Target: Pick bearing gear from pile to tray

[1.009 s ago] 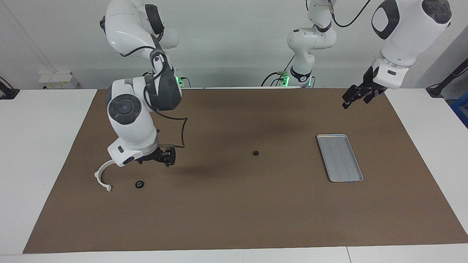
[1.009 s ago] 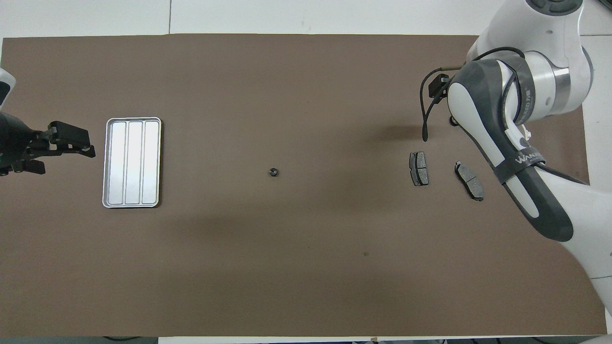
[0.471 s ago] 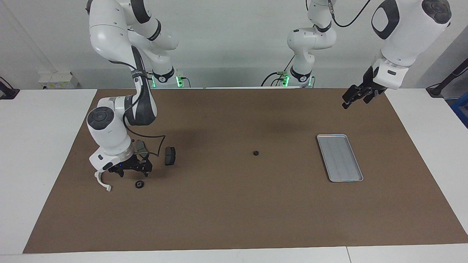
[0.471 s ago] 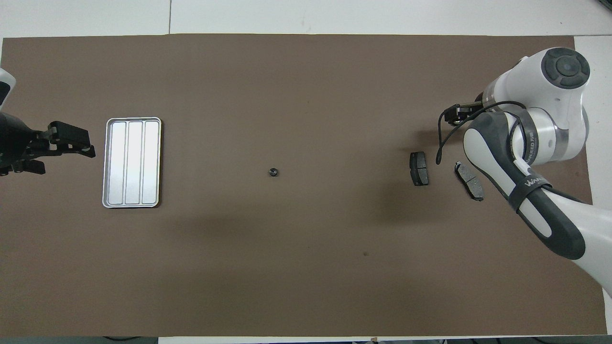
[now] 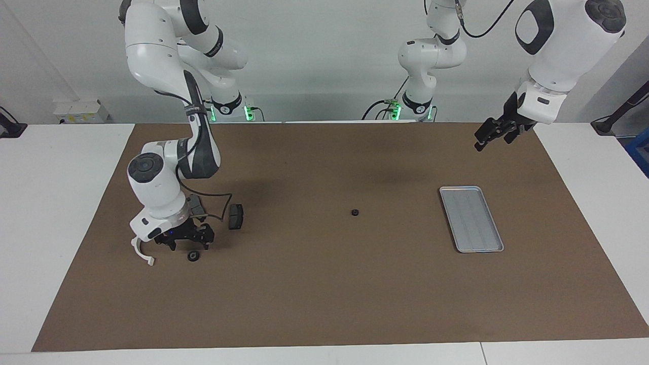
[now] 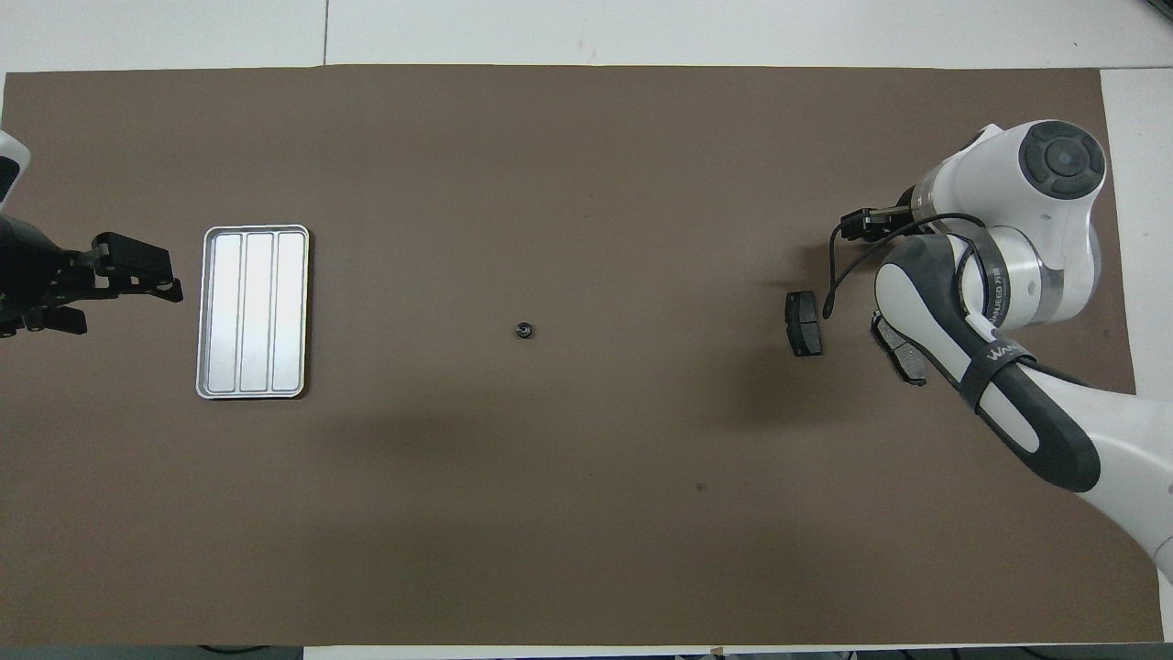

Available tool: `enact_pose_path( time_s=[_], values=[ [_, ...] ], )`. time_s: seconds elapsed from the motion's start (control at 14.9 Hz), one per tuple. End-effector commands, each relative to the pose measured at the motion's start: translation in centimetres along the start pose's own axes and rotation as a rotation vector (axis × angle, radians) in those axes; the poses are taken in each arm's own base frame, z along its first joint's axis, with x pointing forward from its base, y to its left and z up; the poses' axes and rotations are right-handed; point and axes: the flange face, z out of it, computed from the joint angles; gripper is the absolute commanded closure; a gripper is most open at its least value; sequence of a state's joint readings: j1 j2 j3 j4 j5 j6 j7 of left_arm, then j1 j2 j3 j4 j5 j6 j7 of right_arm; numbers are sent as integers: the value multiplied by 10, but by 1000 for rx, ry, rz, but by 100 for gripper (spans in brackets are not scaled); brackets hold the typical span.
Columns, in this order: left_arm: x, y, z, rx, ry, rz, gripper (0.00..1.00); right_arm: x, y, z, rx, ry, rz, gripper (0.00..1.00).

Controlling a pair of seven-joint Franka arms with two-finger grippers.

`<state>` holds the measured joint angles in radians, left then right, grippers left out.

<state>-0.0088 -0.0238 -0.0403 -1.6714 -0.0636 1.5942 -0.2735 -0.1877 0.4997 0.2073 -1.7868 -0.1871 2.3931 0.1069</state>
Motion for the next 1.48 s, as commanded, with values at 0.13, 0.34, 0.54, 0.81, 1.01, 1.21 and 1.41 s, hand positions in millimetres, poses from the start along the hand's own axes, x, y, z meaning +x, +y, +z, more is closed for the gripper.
enact_pose_path(
  time_s=[0.13,0.34,0.54,0.81,1.01,1.21,1.41],
  values=[
    [-8,3,-4,4,-6,21,0,15,1,0,21,32,-15,0],
    [-12,9,-10,1,10,21,0,16,3,2,26,32,-4,0],
    [-33,46,2,10,-7,88,0,12,5,12,29,14,3,0],
    [-65,116,33,-34,99,28,0,10,6,14,27,-8,24,0],
    [-82,157,76,-65,122,-118,0,10,7,15,27,-10,25,6],
    [-79,226,140,-21,49,-246,0,9,7,16,26,-13,26,39],
    [-88,267,181,-28,40,-253,0,8,8,17,26,-20,28,76]
  ],
)
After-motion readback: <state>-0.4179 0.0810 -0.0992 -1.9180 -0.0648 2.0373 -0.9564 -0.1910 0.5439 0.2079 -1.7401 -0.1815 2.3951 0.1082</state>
